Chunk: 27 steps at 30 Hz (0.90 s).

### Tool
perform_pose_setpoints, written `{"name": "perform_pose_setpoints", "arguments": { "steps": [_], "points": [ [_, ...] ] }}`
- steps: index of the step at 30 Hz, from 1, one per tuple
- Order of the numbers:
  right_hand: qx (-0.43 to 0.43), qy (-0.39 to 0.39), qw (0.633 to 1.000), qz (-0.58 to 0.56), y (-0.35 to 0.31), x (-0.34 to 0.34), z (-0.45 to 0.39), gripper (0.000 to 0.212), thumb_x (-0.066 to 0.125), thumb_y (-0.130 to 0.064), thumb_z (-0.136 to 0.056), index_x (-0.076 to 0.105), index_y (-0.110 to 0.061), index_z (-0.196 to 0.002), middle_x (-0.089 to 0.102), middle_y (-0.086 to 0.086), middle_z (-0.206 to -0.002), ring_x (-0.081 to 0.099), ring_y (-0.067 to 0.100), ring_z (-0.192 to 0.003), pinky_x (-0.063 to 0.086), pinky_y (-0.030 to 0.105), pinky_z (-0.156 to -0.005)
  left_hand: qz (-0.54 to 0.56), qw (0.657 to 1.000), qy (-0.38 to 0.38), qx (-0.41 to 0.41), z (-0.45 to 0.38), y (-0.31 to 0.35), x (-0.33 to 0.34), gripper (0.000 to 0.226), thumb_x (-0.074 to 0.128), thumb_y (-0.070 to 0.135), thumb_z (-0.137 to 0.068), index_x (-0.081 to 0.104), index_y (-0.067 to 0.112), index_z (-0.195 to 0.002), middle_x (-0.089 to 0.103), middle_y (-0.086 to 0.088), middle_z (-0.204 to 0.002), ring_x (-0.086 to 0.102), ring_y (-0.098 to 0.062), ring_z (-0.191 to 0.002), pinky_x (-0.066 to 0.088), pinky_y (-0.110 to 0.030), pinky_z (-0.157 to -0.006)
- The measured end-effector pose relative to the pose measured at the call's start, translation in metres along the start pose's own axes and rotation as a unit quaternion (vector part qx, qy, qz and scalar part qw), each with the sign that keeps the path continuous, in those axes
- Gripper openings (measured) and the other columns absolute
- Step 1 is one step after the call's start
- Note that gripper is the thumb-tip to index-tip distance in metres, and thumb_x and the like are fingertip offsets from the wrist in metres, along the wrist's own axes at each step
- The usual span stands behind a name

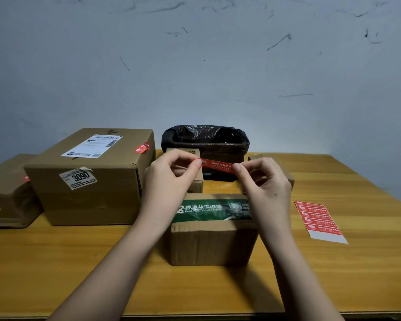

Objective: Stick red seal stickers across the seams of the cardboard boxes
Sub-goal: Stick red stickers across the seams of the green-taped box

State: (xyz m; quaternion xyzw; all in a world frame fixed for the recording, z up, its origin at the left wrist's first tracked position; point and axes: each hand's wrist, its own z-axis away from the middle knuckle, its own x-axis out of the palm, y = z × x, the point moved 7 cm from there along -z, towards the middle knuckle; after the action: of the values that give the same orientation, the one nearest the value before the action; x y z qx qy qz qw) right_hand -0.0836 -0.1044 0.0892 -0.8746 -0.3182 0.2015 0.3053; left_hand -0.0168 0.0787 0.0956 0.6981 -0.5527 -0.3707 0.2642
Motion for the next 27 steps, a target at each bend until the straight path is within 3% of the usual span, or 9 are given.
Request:
{"name": "perform_pose_setpoints", "arguments": {
  "steps": [5,8,11,17,22,27],
  "points": [
    [-0.050,-0.009,0.996,0.069,-0.011,-0.002,0.003,0.010,0.069,-0.027,-0.087,0.064,-0.020,-0.081,0.059,-0.009,-0.080,0.056,0.005,-0.078,0.045,0.021,-0.066,0.051,0.998,-0.006,-0.043,0.000,-0.008,0.003,0.010,0.071,0.016,-0.083,0.069,0.026,-0.081,0.071,0.005,-0.076,0.069,-0.005,-0.071,0.052,-0.015,-0.066],
    [-0.051,-0.003,0.996,0.076,-0.010,-0.003,0.005,0.011,0.068,-0.027,-0.088,0.063,-0.020,-0.081,0.059,-0.010,-0.081,0.056,0.004,-0.078,0.043,0.019,-0.066,0.070,0.996,0.008,-0.058,0.000,-0.013,0.004,0.012,0.073,0.017,-0.081,0.067,0.025,-0.089,0.072,0.002,-0.074,0.070,-0.013,-0.073,0.056,-0.024,-0.070],
    [-0.035,-0.007,0.997,0.068,-0.009,-0.003,0.003,0.011,0.067,-0.027,-0.088,0.063,-0.021,-0.080,0.059,-0.010,-0.081,0.056,0.003,-0.079,0.044,0.019,-0.066,0.091,0.993,0.015,-0.075,-0.003,-0.019,0.001,0.035,0.076,0.021,-0.079,0.057,0.026,-0.108,0.072,0.002,-0.071,0.070,-0.016,-0.076,0.054,-0.026,-0.076],
    [0.056,-0.075,0.995,0.017,-0.002,0.000,-0.005,0.010,0.068,-0.029,-0.087,0.064,-0.023,-0.080,0.064,-0.010,-0.077,0.059,0.006,-0.072,0.049,0.026,-0.065,0.063,0.997,-0.013,-0.049,-0.001,-0.011,0.000,0.006,0.072,0.019,-0.082,0.071,0.022,-0.087,0.070,0.000,-0.078,0.068,-0.015,-0.077,0.057,-0.027,-0.072],
    [0.116,-0.134,0.984,0.026,0.005,0.003,-0.005,0.015,0.068,-0.032,-0.085,0.064,-0.024,-0.073,0.064,-0.005,-0.071,0.056,0.003,-0.064,0.049,0.030,-0.064,0.015,0.999,-0.010,-0.031,0.009,-0.008,-0.004,0.006,0.072,0.018,-0.082,0.069,0.022,-0.079,0.066,0.009,-0.074,0.059,0.001,-0.068,0.048,-0.012,-0.061],
    [0.142,-0.202,0.964,0.094,0.012,0.005,-0.003,0.021,0.064,-0.040,-0.085,0.063,-0.023,-0.073,0.065,-0.004,-0.072,0.057,0.009,-0.068,0.050,0.039,-0.070,-0.088,0.996,-0.017,-0.009,0.024,-0.006,-0.007,0.006,0.072,0.026,-0.081,0.068,0.027,-0.076,0.064,0.012,-0.067,0.058,-0.003,-0.067,0.048,-0.015,-0.057]
  ]
}}
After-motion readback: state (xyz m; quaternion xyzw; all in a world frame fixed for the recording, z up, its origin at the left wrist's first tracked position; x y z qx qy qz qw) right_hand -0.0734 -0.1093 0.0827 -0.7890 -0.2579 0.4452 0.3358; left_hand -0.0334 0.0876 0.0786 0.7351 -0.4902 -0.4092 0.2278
